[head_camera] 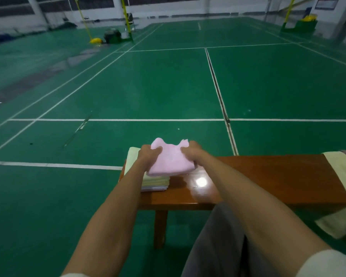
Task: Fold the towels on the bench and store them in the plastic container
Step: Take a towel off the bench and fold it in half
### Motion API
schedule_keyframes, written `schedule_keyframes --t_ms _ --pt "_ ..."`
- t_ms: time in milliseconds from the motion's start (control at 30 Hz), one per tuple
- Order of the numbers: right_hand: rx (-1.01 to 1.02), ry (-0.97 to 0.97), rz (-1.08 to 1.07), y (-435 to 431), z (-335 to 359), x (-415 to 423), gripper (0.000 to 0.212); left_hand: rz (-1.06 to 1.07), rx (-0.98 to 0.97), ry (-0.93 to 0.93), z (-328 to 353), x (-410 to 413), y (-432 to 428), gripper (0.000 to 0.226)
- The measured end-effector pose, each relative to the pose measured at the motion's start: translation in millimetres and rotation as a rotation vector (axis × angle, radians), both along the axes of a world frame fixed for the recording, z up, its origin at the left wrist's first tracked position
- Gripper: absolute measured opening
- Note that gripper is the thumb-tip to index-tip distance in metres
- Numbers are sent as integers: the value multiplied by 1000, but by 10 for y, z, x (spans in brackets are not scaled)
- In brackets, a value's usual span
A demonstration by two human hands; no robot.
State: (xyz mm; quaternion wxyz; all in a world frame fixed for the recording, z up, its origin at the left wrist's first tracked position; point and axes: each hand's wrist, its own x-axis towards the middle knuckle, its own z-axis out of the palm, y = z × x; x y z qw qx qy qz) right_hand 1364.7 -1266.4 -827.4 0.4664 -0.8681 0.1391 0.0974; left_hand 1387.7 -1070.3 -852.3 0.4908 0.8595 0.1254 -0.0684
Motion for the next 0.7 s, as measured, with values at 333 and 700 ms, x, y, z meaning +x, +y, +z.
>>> schedule_keyframes --t_ms 333,700 --pt "-114 -47 81 628 -186 303 29 136 219 -175 -78 -56 575 53" --pt "-162 -31 75 760 -448 524 14 249 210 -189 -364 10 634 31"
